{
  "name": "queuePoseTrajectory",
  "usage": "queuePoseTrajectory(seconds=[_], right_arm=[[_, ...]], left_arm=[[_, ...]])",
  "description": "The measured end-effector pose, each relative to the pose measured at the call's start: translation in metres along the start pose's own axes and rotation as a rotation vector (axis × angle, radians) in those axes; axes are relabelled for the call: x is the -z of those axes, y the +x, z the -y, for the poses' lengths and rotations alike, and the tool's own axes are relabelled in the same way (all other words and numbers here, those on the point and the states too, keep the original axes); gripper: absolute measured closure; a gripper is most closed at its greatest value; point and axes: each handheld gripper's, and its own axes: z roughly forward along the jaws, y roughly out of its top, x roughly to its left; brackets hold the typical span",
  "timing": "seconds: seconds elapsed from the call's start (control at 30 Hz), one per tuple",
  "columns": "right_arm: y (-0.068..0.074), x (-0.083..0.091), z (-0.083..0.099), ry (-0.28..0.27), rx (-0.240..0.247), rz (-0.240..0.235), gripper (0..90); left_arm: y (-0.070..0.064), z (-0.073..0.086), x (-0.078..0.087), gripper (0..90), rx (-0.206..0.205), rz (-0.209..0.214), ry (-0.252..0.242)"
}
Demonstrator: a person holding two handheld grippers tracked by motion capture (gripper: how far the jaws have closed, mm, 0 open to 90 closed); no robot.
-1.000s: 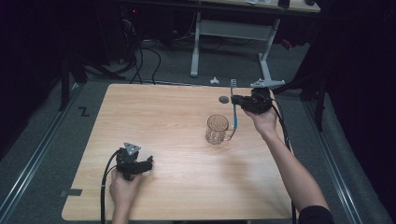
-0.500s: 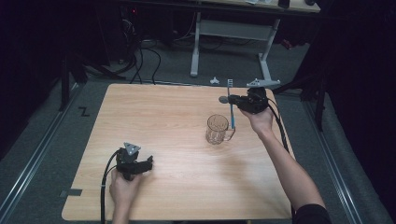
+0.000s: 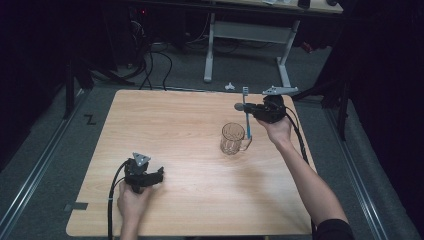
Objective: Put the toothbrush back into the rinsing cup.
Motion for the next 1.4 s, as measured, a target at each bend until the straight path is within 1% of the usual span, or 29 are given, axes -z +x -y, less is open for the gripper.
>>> queuePoseTrajectory(seconds=[0.23, 0.57, 1.1, 1.4], right_arm=[[-0.001, 0.001, 0.003, 0.006, 0.001, -0.002, 80.0], [0.002, 0.005, 0.003, 0.013, 0.02, -0.002, 80.0], [0.002, 0.017, 0.009, 0.006, 0.027, -0.004, 80.0], [0.005, 0.024, 0.014, 0.008, 0.059, 0.004, 79.9]], left_arm=[[0.0, 0.0, 0.0, 18.6, 0.0, 0.0, 0.0], [0.0, 0.0, 0.0, 18.6, -0.001, 0.001, 0.001], [0.0, 0.0, 0.0, 18.6, -0.001, 0.001, 0.001], [0.0, 0.0, 0.0, 18.6, -0.001, 0.001, 0.0]])
